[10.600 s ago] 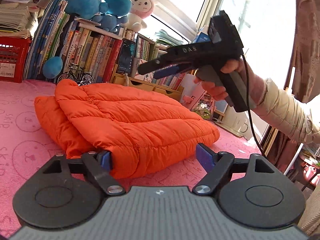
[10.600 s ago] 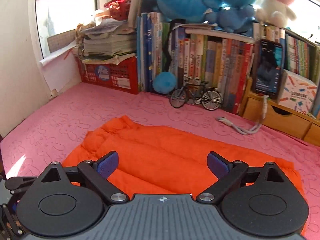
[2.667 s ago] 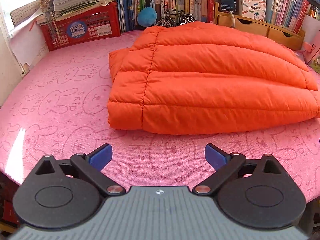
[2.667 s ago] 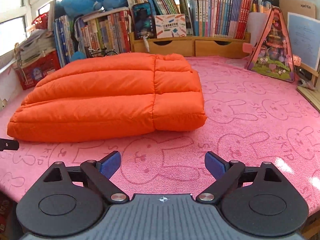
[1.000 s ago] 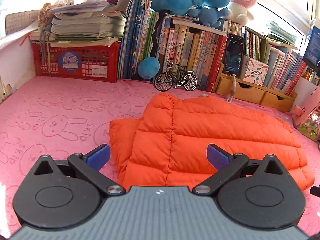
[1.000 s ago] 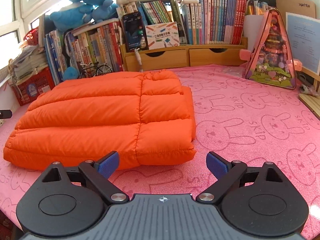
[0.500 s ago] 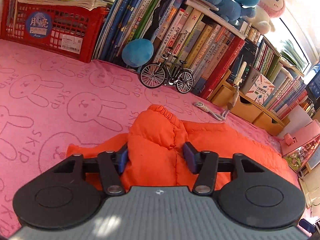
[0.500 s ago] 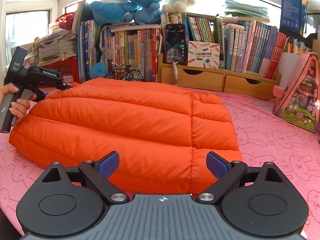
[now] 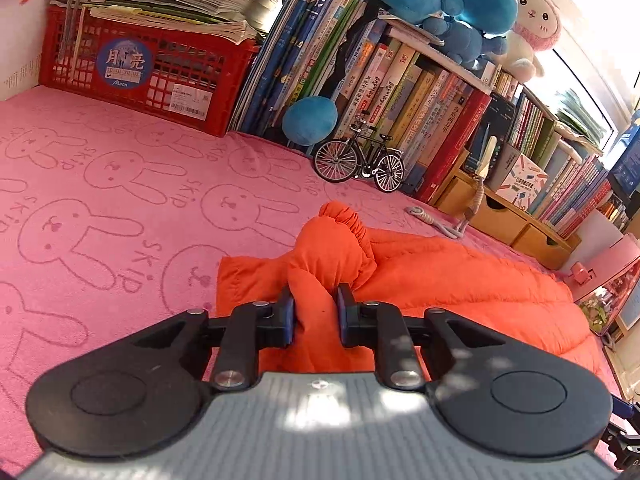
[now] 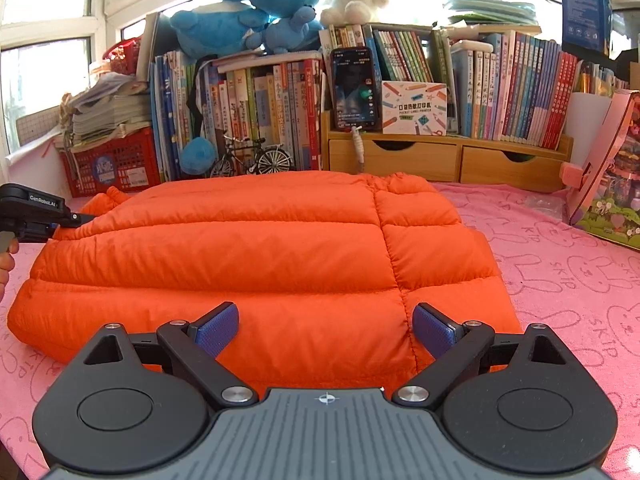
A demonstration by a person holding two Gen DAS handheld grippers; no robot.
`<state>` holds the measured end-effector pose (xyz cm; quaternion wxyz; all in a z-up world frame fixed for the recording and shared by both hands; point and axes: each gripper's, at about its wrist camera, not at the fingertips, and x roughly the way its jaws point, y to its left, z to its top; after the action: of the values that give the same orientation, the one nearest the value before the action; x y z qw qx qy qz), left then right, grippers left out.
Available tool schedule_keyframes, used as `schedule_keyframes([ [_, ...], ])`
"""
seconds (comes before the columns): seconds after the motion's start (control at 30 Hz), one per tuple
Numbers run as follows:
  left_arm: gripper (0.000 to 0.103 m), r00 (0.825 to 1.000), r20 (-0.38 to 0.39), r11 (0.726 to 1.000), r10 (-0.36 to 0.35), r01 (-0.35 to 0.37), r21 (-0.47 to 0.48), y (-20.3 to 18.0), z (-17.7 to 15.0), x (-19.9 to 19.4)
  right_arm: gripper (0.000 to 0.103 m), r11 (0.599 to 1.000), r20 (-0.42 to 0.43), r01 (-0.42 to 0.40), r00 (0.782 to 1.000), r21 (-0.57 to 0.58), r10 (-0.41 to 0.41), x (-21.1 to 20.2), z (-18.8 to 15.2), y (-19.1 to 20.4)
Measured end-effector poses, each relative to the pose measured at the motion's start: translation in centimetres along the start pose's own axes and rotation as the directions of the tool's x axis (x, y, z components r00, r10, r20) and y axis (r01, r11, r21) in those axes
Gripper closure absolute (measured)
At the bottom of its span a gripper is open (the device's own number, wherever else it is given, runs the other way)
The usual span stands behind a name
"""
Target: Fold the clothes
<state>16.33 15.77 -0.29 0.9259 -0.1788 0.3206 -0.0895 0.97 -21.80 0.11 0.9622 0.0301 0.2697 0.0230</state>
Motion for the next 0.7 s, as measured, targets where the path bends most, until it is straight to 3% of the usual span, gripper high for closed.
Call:
schedule_keyframes([
  [0.1,0.064,0.996,0.068,0.998,0.05,-0.052,0.024,-0.9,0.1,-1.5,0.009,1.0,0.008,0.021,1.0,0.004,-0.021,-0.4,-0.2,-0.4],
  [0.17,0.046,0.984,0.145,0.991,0.106,-0.116,0.064,-2.0,0.1,-2.9,0.008,0.999,0.011,0.029,1.0,0.019,-0.029,-0.5,-0.3,-0.9],
  [0.3,0.041,0.948,0.269,0.969,0.169,-0.21,0.129,-5.2,-0.6,-5.1,0.008,0.996,0.028,0.022,0.999,0.088,-0.024,-0.4,0.3,-2.0],
  [0.4,0.034,0.929,0.31,0.943,0.2,-0.269,0.197,-9.1,-2.2,-4.5,0.008,0.984,0.106,-0.027,0.994,0.178,0.008,0.5,2.4,-1.7],
  [0.53,0.033,0.909,0.328,0.876,0.257,-0.363,0.318,-13.8,-4.7,-1.4,0.008,0.996,0.19,0.001,0.982,0.088,-0.018,3.4,6.0,1.3],
  [0.6,0.034,0.892,0.345,0.831,0.294,-0.417,0.37,-15.7,-5.9,0.1,0.008,0.993,0.22,0.104,0.971,-0.047,-0.091,5.2,6.6,3.0],
  [0.7,0.033,0.865,0.392,0.76,0.315,-0.477,0.441,-17.3,-7.3,1.9,0.008,0.937,0.268,0.254,0.945,-0.238,-0.188,8.0,7.2,5.3],
])
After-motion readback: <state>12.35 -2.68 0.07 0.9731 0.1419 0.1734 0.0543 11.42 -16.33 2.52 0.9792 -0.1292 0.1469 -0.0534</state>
